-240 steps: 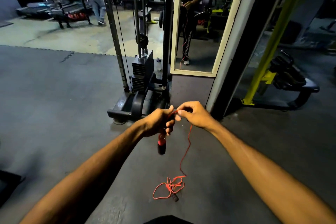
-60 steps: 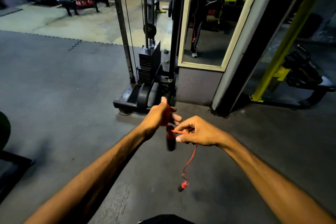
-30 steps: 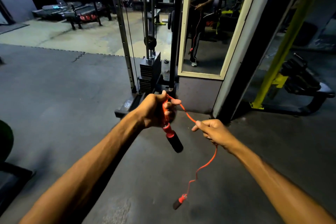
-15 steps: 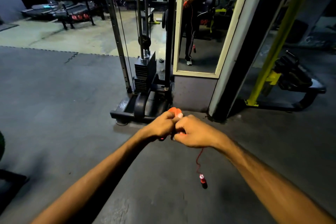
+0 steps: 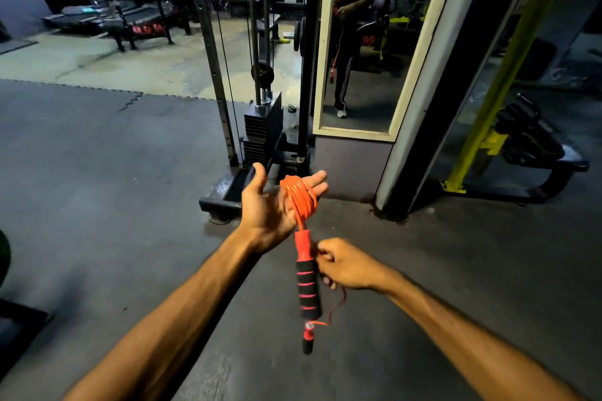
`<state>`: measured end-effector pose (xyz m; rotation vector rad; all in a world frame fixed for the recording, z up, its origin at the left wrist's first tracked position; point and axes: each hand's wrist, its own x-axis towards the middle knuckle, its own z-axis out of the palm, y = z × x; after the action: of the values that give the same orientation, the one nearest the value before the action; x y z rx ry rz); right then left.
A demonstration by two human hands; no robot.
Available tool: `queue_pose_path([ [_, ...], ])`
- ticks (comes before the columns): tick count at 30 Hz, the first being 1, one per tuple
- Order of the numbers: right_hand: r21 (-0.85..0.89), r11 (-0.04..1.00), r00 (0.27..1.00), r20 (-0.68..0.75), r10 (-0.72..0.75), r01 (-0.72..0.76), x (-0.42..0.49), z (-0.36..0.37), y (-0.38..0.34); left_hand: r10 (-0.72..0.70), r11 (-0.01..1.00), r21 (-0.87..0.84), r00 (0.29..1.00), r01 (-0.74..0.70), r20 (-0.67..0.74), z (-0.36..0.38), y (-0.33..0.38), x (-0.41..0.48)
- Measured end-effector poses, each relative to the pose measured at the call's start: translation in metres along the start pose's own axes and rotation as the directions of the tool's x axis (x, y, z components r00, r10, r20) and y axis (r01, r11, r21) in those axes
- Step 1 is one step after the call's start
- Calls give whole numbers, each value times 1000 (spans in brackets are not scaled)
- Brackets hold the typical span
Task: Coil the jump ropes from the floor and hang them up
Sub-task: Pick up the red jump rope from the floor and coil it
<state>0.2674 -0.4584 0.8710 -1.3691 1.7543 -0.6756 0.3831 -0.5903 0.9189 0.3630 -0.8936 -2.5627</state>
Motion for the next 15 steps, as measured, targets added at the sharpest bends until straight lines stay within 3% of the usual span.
queue_pose_path([
  [2, -224, 968, 992, 73, -99, 113, -7, -11, -24, 5, 945, 326, 997, 22, -83, 1, -9, -1],
  [4, -454, 866, 973, 12, -229, 209, -5, -38, -47, -46, 734, 665, 987, 136, -151, -4, -18, -6],
  [6, -408, 884, 952, -98, -290, 228, -1, -67, -57, -174, 466, 867, 979, 177, -107, -6, -21, -11],
  [7, -305, 926, 939, -188, -289, 224, 2, -80, -55, -257, 433, 884, 964, 180, -71, -7, -22, -11],
  [8, -179, 956, 918, -286, -275, 231, 6, -88, -50, -334, 510, 836, 942, 202, -24, -8, -20, -10],
  [9, -33, 968, 899, -363, -245, 250, 11, -90, -43, -372, 651, 724, 928, 230, 39, -4, -18, -10],
  [11, 162, 958, 889, -435, -145, 236, 21, -76, -23, -321, 881, 410, 935, 236, 153, 1, -13, -7],
  [13, 138, 986, 931, -364, -34, 90, 26, -47, 6, -182, 974, 171, 962, 148, 205, 3, -2, -6],
  [15, 7, 1000, 980, -198, -2, 4, 17, -19, 22, -168, 983, 95, 980, 158, 106, -2, 8, 3],
])
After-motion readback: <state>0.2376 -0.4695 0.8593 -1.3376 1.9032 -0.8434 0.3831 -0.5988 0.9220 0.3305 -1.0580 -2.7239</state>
